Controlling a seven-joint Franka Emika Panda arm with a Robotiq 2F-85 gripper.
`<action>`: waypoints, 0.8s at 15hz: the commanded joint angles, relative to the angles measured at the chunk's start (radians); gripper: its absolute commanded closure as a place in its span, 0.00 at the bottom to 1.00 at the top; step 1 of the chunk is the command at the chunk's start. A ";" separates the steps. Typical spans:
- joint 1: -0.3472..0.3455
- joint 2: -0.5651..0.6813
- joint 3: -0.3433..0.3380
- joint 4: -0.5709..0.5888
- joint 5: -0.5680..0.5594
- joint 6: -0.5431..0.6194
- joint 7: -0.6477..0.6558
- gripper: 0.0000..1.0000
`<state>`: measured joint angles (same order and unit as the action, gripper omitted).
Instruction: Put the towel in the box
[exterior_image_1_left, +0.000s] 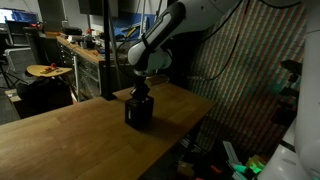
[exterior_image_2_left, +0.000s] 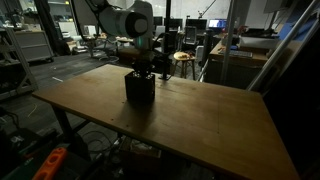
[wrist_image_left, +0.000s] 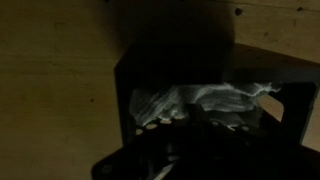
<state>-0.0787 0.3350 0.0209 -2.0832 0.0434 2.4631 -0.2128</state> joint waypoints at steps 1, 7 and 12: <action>0.003 -0.082 -0.022 -0.018 -0.033 -0.012 0.004 0.90; -0.002 -0.171 -0.037 -0.036 -0.013 -0.006 0.009 0.91; 0.001 -0.226 -0.038 -0.048 0.020 0.011 0.029 0.91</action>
<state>-0.0793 0.1678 -0.0161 -2.1016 0.0356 2.4618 -0.1987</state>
